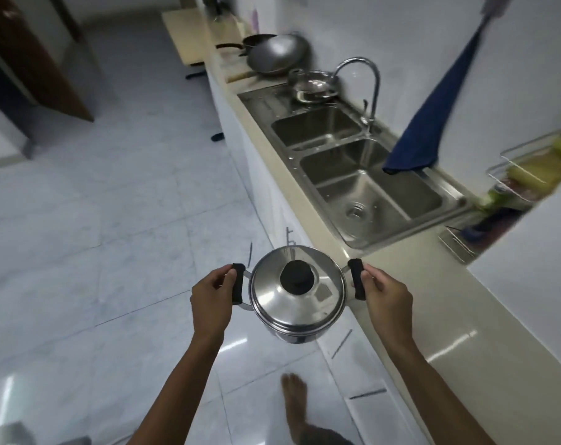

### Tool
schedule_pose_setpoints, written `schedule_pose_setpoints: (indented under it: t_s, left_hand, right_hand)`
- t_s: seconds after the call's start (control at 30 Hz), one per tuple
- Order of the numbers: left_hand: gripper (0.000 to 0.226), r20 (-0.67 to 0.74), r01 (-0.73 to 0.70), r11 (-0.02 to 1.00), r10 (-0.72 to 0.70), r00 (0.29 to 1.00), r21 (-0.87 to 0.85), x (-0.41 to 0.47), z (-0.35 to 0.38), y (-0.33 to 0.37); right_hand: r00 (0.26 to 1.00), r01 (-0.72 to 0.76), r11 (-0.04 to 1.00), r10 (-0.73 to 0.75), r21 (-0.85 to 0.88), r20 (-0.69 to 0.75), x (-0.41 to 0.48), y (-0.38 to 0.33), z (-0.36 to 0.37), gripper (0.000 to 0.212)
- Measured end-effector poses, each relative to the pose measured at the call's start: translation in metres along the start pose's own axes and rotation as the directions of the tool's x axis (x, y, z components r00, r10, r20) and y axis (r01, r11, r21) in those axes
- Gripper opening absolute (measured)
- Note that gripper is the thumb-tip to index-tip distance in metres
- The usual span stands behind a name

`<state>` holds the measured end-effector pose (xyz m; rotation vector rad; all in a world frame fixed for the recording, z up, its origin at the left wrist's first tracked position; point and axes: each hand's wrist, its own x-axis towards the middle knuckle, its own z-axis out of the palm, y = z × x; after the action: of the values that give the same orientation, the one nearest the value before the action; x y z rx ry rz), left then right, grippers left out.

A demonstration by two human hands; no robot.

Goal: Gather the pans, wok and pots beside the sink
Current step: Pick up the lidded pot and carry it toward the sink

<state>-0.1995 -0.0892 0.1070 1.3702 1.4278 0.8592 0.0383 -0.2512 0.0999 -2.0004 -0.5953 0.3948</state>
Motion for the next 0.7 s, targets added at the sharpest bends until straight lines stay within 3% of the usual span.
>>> schedule_pose_setpoints:
  t_s: [0.4, 0.7]
  left_hand:
    - [0.024, -0.144, -0.001, 0.999, -0.004, 0.99, -0.038, 0.298, -0.01, 0.079]
    - [0.023, -0.039, -0.031, 0.999, 0.03, 0.999, -0.015, 0.548, 0.017, 0.119]
  right_hand:
    - [0.985, 0.127, 0.991, -0.13, 0.033, 0.116, 0.244, -0.154, 0.2, 0.029]
    - [0.996, 0.088, 0.996, -0.088, 0.005, 0.032, 0.402, -0.224, 0.342, 0.027]
